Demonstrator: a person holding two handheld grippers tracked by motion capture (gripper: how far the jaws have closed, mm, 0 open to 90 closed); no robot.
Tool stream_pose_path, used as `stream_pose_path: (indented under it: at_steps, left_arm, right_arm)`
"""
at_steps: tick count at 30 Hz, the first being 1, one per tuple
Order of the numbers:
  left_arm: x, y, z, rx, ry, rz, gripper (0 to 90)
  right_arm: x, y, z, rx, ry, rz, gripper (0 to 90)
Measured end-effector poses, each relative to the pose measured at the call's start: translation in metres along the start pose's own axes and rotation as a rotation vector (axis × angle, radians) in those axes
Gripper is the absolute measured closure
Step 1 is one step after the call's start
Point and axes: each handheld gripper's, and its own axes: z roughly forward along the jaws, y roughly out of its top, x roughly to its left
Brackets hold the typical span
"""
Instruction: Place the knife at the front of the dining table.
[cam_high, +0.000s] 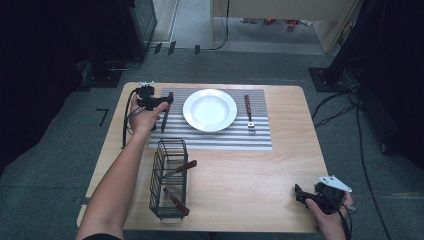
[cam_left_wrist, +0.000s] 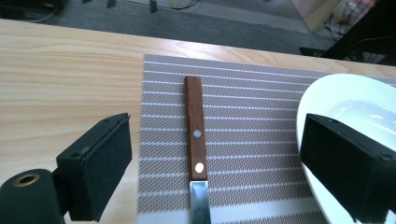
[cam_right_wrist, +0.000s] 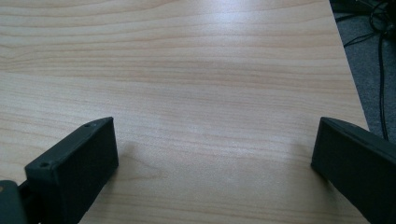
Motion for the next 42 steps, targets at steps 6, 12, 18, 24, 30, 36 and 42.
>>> stream_pose_path:
  at_steps: [6,12,18,24,30,36,42]
  left_arm:
    - [-0.001,-0.001,-0.030,-0.027,0.036,0.012,9.5]
    - [0.006,-0.010,-0.055,-0.041,-0.010,-0.004,9.5]
    - [0.018,-0.023,-0.079,-0.056,-0.004,0.005,9.5]
    - [0.029,-0.036,-0.105,-0.080,-0.015,0.003,9.5]
    - [0.037,-0.045,-0.126,-0.111,-0.025,0.007,9.6]
    - [0.043,-0.063,-0.153,-0.132,-0.026,0.025,9.6]
    - [0.046,-0.083,-0.172,-0.151,-0.020,0.018,9.6]
  right_arm:
    - [0.000,0.000,0.000,0.000,-0.004,0.003,0.1]
    - [0.001,0.000,0.000,0.001,-0.007,0.006,0.0]
    - [0.011,0.000,-0.001,-0.033,-0.094,-0.035,0.0]
    - [0.007,0.003,0.003,-0.009,-0.061,0.033,0.0]
    - [0.005,0.004,0.004,-0.001,-0.046,0.046,0.0]
    - [0.005,0.004,0.005,-0.002,-0.042,0.041,0.0]
    - [0.005,0.004,0.005,-0.002,-0.042,0.041,0.0]
